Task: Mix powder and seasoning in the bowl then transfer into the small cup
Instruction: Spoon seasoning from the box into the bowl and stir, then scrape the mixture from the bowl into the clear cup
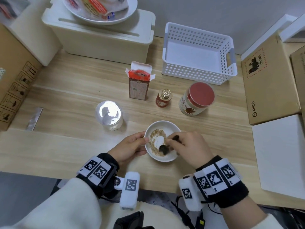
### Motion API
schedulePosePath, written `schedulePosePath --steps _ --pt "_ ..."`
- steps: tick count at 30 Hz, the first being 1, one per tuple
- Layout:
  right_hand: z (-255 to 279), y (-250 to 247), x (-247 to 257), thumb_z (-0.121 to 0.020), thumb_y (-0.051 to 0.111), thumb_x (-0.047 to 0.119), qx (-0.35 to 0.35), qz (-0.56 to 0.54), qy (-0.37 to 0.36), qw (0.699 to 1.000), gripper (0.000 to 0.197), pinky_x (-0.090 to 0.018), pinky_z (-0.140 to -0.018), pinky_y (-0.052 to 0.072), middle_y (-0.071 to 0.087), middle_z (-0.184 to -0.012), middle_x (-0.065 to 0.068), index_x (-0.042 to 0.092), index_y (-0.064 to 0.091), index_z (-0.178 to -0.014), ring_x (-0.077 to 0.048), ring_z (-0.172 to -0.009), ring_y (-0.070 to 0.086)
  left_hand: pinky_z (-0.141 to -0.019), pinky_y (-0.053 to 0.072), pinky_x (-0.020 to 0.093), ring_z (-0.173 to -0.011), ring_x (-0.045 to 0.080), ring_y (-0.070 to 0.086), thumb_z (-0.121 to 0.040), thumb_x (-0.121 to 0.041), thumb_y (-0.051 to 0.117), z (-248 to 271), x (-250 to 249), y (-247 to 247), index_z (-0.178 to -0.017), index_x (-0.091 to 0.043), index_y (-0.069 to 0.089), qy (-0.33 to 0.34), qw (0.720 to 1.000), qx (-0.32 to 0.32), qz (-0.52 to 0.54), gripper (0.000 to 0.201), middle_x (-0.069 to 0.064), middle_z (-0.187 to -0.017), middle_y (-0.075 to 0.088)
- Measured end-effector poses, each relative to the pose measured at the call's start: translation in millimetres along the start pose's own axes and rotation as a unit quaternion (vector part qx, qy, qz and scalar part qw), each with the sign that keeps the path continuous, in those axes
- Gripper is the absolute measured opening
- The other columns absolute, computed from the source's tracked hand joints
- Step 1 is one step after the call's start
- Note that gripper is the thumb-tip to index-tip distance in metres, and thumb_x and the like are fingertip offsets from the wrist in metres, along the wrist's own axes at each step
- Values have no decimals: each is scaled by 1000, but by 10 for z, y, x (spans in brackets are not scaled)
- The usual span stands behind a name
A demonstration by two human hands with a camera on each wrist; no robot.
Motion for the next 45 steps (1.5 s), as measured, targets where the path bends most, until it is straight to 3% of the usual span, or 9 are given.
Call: schedulePosePath --steps 6,10,16,21,25,29,35,40,45 --pt "-80 -59 -15 -91 54 24 -112 54 -33 992 19 -34 -74 44 73 -76 -8 18 71 -96 -29 -71 63 -108 37 41 -99 17 61 -94 -14 46 -3 -19 -15 -110 -23 60 -15 1000 -7 15 23 -1 -99 70" --pt "-52 26 -8 -90 53 27 -23 2 -5 1000 20 -33 -71 47 72 -75 -5 17 70 -87 -22 -72 63 -106 38 40 -85 12 63 -94 -14 45 -28 -47 -9 -102 -25 62 -22 999 -22 20 22 -7 -81 73" --pt "-72 -60 -122 -87 52 34 -130 28 -16 991 24 -28 -69 41 74 -77 -1 24 73 -94 -23 -71 65 -108 33 42 -102 20 53 -98 -19 39 -28 -103 29 -108 -27 58 -21 999 -31 -7 24 3 -102 63" --pt "-18 16 -167 -84 63 28 -31 -80 24 996 11 -30 -74 52 74 -83 8 27 73 -88 -7 -69 63 -101 41 38 -93 16 58 -97 -18 40 -49 -86 4 -115 -23 58 -19 999 -40 20 26 3 -97 65" --pt "-34 43 -134 -83 64 29 -112 -45 -24 992 12 -27 -65 48 74 -78 9 30 73 -91 -6 -63 62 -97 43 35 -92 15 57 -97 -17 41 -50 -100 -5 -106 -25 61 -23 999 -35 28 24 4 -97 64" --pt "-4 -33 -254 -84 61 27 -110 -16 57 992 12 -32 -75 45 73 -77 5 28 72 -83 -15 -71 62 -102 40 40 -101 21 52 -97 -20 40 -52 -88 -38 -114 -27 58 -25 999 -24 21 26 8 -106 60" --pt "-32 -6 -327 -71 74 13 -121 -134 135 974 20 -24 -65 43 66 -68 6 28 63 -65 -10 -67 60 -97 40 37 -112 17 51 -91 -42 41 -18 -64 -70 -135 -39 40 21 996 29 -79 44 -2 -124 58" --pt "-97 -136 -310 -64 80 17 -102 -111 178 972 52 -32 -71 40 59 -88 1 26 51 -106 -14 -80 54 -84 44 28 -99 6 51 -78 -63 42 62 -82 -84 -143 -40 25 54 988 48 -137 71 2 -120 55" --pt "-101 -375 47 -73 69 38 -113 131 97 980 59 -45 -90 43 55 -121 0 28 43 -125 -22 -111 53 -108 25 20 -136 3 26 -91 -46 43 309 -181 -318 -132 -39 37 48 958 91 -269 42 -17 -143 30"
Point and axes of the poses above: each hand's wrist, its own z-axis away from the middle knuckle, its own y-axis out of the palm, x = y × z, the point moved 3 cm from there along -z, towards the middle knuckle
